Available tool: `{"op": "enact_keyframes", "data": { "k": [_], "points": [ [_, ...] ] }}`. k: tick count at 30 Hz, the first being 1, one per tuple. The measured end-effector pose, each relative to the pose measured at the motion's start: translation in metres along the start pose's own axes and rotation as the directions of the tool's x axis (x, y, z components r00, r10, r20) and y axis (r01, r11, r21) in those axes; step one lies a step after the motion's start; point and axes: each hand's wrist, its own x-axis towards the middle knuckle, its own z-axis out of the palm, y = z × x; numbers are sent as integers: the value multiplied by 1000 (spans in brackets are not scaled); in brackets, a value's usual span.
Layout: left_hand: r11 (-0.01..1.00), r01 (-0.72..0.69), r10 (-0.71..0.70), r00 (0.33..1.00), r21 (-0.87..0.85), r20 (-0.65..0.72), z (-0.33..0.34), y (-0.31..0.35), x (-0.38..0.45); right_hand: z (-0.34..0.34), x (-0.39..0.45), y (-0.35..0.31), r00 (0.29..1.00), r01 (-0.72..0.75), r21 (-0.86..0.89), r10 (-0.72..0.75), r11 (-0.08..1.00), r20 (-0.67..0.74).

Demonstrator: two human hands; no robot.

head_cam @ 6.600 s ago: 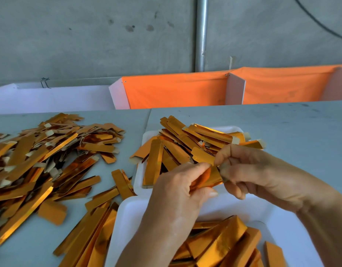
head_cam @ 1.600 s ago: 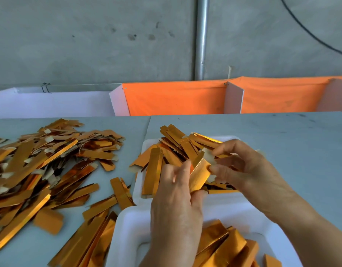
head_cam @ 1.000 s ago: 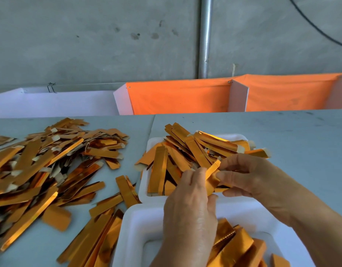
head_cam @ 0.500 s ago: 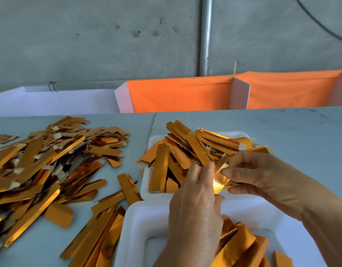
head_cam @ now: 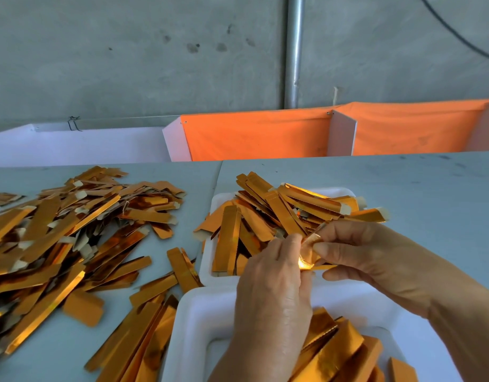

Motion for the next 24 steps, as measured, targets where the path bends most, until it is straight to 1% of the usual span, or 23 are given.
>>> {"op": "enact_keyframes", "data": {
  "k": [7, 10, 15, 20, 22, 24],
  "points": [
    [999, -35, 34, 999, -37, -27, 0, 1, 2, -3, -1, 0, 998, 15, 88, -20, 996, 59],
    [995, -47, 43, 998, -89, -47, -3, 3, 3, -7, -2, 0, 998, 46, 76, -50, 996, 45],
    [987, -59, 55, 998, -152, -30, -4, 4, 4, -10, -3, -1, 992, 105, 41, -108, 994, 59],
    [987, -68, 65, 998, -148, -19, -4, 3, 3, -11, -5, -3, 991, 124, 6, -124, 992, 49],
    [986, -30, 34, 999, -162, 19, -5, 2, 3, -10, -4, -3, 989, 148, -54, -148, 987, 7],
    [984, 28, -10, 994, -174, 105, -6, 1, 3, -10, -4, -4, 979, 191, -134, -198, 972, -41]
  ]
}}
